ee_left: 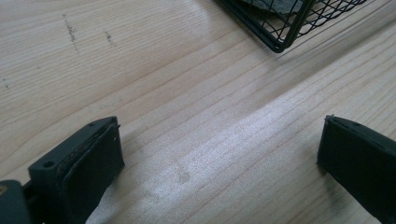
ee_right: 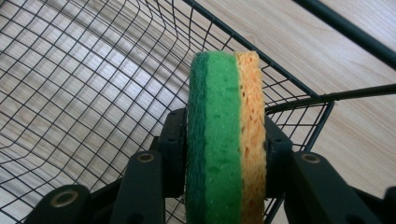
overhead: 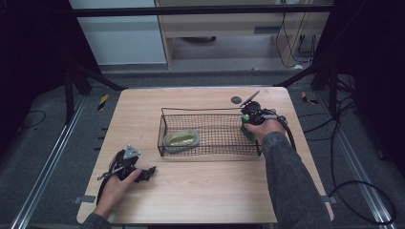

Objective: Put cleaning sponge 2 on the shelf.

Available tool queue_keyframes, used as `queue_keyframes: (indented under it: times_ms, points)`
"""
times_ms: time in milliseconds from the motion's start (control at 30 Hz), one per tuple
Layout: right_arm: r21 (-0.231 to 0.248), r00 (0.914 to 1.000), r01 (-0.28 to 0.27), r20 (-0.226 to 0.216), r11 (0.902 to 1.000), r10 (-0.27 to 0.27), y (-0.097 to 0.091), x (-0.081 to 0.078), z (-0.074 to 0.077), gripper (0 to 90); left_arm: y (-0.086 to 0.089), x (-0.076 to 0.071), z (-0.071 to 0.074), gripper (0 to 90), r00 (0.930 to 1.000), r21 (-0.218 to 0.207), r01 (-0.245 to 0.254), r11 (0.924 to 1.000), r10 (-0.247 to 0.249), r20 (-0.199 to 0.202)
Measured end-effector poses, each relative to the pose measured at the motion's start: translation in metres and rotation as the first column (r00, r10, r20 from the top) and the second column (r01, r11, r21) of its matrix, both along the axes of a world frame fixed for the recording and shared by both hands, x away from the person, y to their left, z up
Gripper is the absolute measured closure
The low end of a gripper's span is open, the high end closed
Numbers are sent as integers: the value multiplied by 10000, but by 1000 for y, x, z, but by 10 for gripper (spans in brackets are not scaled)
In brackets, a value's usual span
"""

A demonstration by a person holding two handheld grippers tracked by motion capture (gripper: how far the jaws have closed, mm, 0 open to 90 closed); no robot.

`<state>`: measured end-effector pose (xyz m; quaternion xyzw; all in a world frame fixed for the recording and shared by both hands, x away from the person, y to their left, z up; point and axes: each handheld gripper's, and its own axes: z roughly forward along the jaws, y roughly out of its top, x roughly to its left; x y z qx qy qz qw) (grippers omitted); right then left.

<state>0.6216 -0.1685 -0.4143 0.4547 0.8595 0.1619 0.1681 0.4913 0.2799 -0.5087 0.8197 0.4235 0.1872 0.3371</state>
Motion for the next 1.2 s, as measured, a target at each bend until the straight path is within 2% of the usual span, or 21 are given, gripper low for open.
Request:
queue_keyframes:
  times_ms: [700, 1200]
  points:
    - [232, 9999, 63, 84, 9997, -65, 1, -5, 7, 463, 0, 0, 0, 0, 10000, -3, -1, 10000, 1, 3]
    - [658, 9998, -168, 113, 9977, 161, 8, -21, 11, 451, 0, 0, 0, 0, 10000, -4, 19, 10000, -19, 17]
